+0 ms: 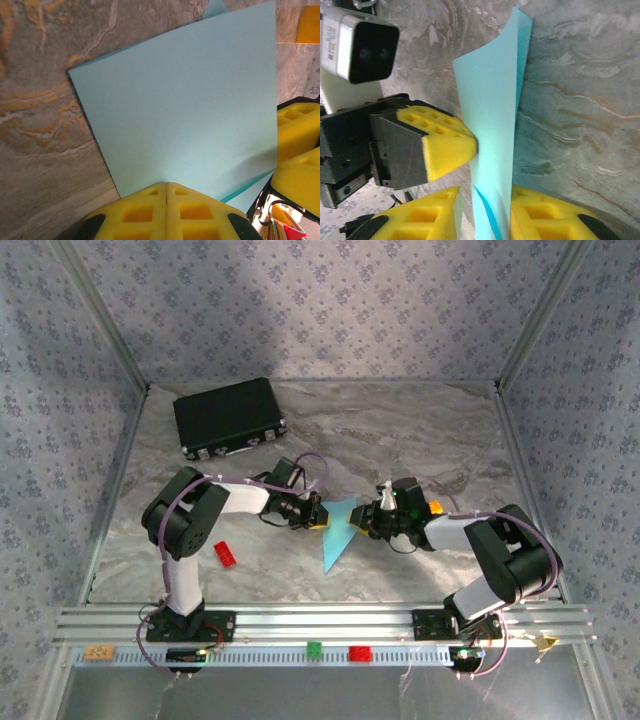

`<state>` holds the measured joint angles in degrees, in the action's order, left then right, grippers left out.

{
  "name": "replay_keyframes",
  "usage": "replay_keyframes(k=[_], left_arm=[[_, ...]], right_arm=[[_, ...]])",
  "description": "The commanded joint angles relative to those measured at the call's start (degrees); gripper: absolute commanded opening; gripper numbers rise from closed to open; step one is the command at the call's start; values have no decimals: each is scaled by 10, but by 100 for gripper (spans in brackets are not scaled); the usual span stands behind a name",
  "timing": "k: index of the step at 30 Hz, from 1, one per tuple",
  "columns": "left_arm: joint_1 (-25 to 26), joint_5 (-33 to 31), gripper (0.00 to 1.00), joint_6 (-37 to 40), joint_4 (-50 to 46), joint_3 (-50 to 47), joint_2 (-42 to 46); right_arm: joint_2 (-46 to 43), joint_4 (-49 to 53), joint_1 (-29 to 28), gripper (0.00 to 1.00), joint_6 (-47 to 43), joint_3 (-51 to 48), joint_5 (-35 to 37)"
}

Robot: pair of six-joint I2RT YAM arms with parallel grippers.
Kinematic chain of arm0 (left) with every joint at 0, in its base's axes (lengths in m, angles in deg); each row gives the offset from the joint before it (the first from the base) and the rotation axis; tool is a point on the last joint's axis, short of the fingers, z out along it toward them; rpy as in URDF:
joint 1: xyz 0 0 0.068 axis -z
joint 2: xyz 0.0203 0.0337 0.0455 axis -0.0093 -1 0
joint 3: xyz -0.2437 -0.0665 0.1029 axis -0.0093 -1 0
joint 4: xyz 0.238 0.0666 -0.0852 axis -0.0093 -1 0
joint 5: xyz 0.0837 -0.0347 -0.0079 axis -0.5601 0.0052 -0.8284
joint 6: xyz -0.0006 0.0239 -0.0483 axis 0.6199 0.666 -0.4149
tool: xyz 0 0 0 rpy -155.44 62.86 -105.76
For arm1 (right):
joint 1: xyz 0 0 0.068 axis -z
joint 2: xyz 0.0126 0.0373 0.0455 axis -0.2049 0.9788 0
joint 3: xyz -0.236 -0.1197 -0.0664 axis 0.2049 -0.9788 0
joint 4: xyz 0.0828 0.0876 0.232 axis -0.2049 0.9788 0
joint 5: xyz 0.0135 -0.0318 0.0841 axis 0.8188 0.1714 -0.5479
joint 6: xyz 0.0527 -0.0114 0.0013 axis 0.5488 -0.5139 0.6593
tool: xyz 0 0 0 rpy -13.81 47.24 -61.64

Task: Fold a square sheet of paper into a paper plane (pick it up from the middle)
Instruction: Fold the wing for the fifth time at the center of the table.

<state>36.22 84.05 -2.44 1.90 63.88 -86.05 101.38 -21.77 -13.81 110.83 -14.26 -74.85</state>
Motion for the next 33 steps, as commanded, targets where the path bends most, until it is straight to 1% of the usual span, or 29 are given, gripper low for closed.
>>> replay_keyframes(k=[1, 6, 12, 16, 19, 21, 22, 24, 27, 29, 33], left_arm=[[-2, 11, 0, -1, 6, -9, -9], [-3, 17, 0, -5, 15, -10, -11], [-4, 21, 0, -7, 18, -11, -11], [-5, 20, 0, -5, 17, -13, -6], [-6, 20, 0, -6, 17, -13, -1], [-6, 20, 1, -6, 17, -12, 5], [-6, 16, 4, -6, 16, -13, 11], [-3, 9, 13, -5, 15, -15, 31], [2, -27, 30, 3, -3, -15, 75], [10, -55, 37, 16, -20, -14, 104], [39, -116, 38, 57, -62, -13, 141]], right_arm=[[0, 30, 4, 29, -24, 9, 2], [22, -4, 1, 30, -18, 11, -25], [45, -20, 2, 26, -18, 21, -32], [46, -29, 7, 22, -15, 21, -37], [46, -24, 11, 17, -19, 21, -36], [48, -24, 13, 12, -20, 20, -37], [49, -23, 14, 7, -15, 17, -31], [40, -30, 15, 3, 8, 4, -5], [18, -46, 4, 2, 50, -16, 34], [-3, -28, -3, 2, 75, -21, 71], [-43, -41, -10, 2, 147, -47, 136]])
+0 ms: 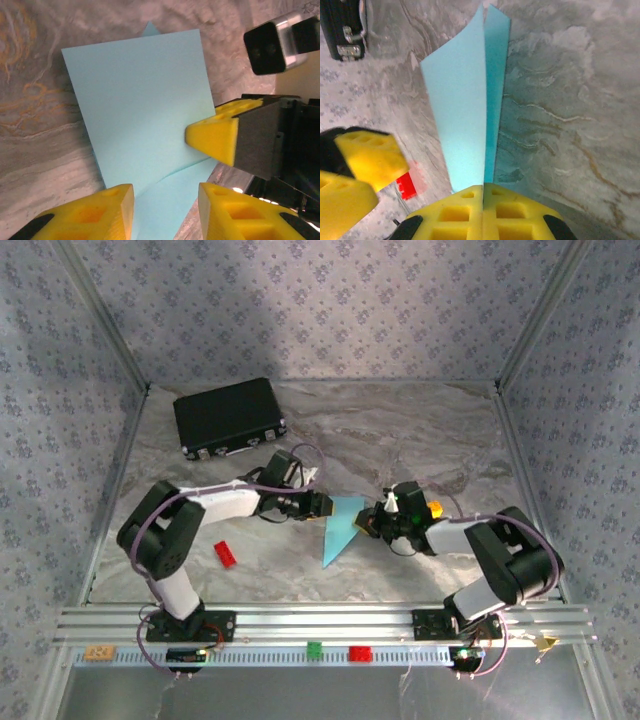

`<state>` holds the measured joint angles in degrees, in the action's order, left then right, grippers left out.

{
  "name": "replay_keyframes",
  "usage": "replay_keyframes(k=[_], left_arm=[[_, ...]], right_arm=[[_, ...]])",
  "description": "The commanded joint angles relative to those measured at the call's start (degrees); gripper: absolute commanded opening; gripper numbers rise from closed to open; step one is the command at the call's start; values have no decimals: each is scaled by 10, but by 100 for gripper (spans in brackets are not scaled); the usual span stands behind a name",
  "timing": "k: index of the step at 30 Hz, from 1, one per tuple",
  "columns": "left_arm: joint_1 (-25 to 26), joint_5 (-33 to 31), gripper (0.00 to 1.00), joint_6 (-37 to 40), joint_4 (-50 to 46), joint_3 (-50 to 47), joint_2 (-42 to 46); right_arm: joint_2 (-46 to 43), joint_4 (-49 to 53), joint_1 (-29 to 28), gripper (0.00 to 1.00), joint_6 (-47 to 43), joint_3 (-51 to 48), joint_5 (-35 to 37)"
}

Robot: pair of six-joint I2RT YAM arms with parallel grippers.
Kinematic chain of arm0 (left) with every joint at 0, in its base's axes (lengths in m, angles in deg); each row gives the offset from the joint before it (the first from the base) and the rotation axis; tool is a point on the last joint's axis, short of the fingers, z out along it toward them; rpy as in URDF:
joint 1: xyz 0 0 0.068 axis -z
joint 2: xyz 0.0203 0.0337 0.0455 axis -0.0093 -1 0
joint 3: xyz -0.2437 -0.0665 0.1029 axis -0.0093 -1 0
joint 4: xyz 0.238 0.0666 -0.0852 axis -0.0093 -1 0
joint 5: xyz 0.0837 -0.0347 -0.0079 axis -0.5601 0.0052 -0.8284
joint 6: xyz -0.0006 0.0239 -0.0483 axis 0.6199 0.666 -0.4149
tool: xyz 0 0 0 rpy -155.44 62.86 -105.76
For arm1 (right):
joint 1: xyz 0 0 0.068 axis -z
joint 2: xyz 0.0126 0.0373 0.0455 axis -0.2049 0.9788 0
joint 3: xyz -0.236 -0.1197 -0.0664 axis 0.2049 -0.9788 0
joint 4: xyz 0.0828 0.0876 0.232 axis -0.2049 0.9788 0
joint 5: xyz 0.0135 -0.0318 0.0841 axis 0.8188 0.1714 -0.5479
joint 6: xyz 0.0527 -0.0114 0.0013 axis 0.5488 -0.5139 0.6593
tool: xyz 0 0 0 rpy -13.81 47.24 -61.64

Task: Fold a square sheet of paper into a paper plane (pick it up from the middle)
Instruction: Fold the wing for the fifth time at the center of the table.

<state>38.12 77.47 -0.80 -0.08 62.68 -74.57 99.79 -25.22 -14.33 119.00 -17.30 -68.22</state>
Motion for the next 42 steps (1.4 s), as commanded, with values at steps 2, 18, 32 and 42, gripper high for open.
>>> replay_keyframes(k=[2, 18, 32, 42], left_arm=[[43, -93, 38, 65, -61, -4, 41], [215, -312, 43, 204, -132, 28, 36], [271, -466, 38, 240, -166, 71, -21], [280, -503, 32, 244, -166, 76, -30]], right_arm=[[-45, -8, -10, 2, 104, -25, 102], [-100, 19, -44, 1, 177, -26, 176], [-102, 22, -43, 2, 176, -25, 171], [-105, 17, -43, 2, 177, -29, 170]])
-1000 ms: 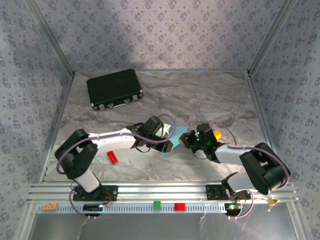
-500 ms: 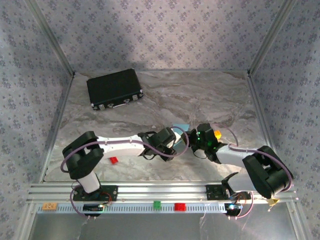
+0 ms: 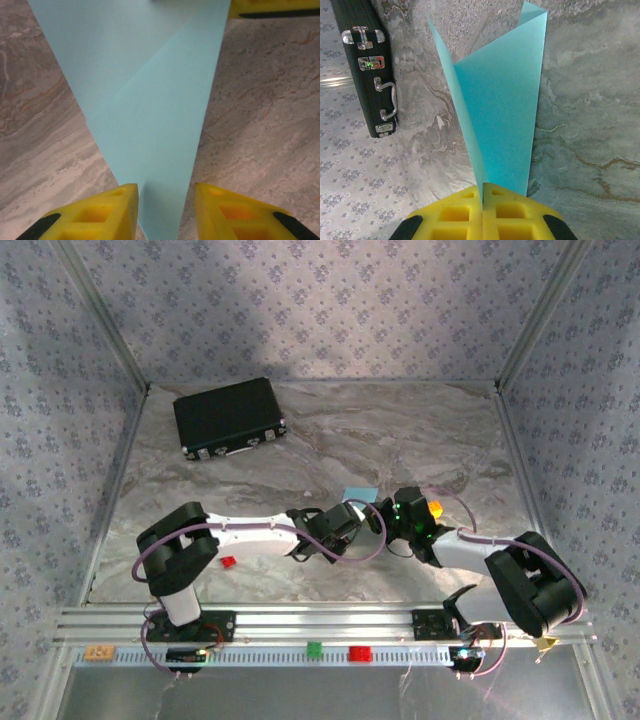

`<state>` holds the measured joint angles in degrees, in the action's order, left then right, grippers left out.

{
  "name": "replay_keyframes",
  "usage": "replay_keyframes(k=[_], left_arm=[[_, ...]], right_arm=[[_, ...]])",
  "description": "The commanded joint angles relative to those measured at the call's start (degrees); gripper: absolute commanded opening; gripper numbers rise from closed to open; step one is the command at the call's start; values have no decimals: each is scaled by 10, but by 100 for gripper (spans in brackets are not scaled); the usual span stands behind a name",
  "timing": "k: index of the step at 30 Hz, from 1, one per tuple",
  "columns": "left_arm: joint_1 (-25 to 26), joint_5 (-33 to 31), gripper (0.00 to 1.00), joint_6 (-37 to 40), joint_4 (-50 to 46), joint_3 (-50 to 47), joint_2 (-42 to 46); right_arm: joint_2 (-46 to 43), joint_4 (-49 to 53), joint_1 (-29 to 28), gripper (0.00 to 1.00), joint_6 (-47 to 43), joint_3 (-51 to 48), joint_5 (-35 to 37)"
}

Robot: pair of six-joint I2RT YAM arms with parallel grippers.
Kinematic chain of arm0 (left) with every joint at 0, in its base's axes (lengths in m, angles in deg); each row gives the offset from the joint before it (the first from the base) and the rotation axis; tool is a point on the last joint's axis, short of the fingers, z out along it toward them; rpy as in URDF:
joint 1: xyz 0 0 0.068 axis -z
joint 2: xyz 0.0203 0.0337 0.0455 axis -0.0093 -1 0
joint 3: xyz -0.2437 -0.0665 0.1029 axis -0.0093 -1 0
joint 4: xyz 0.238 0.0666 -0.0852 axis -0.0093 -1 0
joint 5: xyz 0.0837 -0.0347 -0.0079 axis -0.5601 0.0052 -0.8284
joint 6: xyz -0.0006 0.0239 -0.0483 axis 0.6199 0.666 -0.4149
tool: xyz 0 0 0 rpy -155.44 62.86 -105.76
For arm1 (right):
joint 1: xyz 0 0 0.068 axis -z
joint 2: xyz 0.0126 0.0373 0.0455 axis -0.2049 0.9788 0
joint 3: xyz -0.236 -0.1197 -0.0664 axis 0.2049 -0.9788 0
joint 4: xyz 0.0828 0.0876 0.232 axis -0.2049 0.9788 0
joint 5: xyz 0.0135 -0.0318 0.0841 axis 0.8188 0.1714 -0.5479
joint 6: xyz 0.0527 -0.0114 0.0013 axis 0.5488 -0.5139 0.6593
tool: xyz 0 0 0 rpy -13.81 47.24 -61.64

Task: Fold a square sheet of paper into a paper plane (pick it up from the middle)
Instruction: Fold the wing for the fifth time at the center of the table.

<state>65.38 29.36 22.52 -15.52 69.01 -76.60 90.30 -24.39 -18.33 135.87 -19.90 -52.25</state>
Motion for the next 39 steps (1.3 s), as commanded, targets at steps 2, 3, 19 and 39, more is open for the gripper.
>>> replay_keyframes(k=[2, 3, 19, 39], left_arm=[[9, -22, 27, 13, -11, 13, -10], [9, -23, 25, 13, -10, 12, -10], [15, -38, 24, 20, -13, 17, -18], [19, -39, 30, 24, 19, -1, 2]], right_arm=[[-10, 8, -3, 2, 9, -4, 11], [-11, 8, -2, 2, 9, -5, 11], [-21, 17, -1, 2, 9, -9, 13], [-14, 5, 5, 3, 10, -15, 7]])
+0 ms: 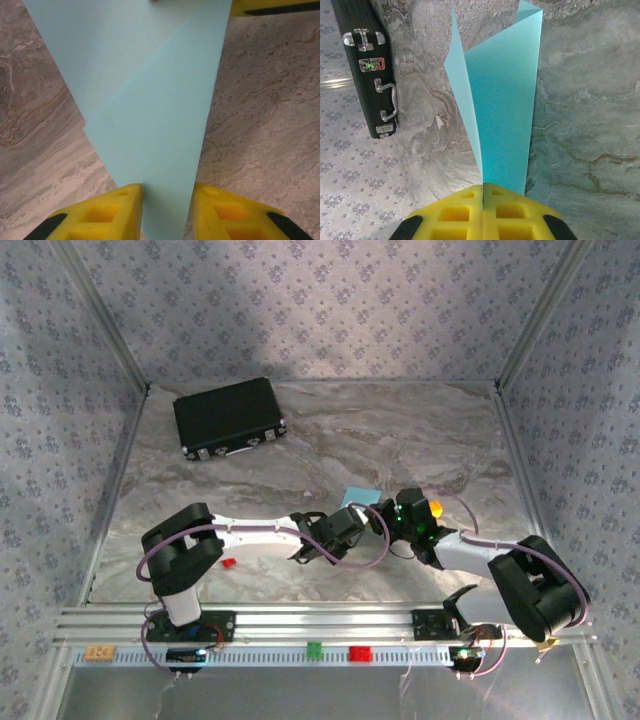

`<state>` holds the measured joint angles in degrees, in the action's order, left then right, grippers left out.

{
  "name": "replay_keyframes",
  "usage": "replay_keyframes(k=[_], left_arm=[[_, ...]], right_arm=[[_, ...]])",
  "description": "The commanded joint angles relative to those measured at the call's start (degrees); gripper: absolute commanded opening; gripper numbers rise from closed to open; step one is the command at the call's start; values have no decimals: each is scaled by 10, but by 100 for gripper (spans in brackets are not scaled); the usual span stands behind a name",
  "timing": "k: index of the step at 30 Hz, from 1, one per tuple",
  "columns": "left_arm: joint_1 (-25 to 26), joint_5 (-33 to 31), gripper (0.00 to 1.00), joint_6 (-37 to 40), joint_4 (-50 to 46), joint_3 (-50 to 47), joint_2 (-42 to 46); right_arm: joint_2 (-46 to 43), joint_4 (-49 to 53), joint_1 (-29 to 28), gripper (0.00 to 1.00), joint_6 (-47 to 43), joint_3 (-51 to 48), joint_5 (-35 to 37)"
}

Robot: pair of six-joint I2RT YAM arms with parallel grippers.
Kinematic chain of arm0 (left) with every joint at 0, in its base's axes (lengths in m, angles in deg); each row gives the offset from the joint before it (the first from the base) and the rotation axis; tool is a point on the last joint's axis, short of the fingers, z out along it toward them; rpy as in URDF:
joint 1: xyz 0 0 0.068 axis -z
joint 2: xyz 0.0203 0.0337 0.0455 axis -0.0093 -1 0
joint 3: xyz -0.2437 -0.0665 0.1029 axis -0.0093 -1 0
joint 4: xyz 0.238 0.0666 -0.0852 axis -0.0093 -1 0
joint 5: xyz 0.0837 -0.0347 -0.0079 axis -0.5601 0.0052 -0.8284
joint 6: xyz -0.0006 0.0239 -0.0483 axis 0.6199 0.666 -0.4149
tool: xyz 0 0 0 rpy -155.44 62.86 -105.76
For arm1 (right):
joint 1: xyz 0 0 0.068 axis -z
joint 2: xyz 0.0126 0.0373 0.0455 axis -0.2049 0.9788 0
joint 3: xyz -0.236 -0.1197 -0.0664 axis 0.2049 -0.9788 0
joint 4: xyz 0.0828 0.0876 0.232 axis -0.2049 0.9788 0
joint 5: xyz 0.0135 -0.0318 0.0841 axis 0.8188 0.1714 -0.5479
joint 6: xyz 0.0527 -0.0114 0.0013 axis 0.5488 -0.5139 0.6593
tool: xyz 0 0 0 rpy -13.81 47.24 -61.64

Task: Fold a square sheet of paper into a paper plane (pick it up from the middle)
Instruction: Fold the wing for the fifth time at the center of the table.

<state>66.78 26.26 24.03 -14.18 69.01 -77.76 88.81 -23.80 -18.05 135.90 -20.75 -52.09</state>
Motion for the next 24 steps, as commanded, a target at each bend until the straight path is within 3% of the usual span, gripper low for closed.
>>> replay_keyframes(k=[1, 17, 24], left_arm=[[5, -8, 30, 9, 6, 0, 13], [5, -15, 13, 12, -3, 9, 0], [5, -14, 5, 9, -1, 5, 0]], right_arm=[[2, -3, 2, 3, 11, -7, 5], [10, -9, 3, 3, 12, -6, 1], [0, 4, 3, 9, 1, -3, 5]])
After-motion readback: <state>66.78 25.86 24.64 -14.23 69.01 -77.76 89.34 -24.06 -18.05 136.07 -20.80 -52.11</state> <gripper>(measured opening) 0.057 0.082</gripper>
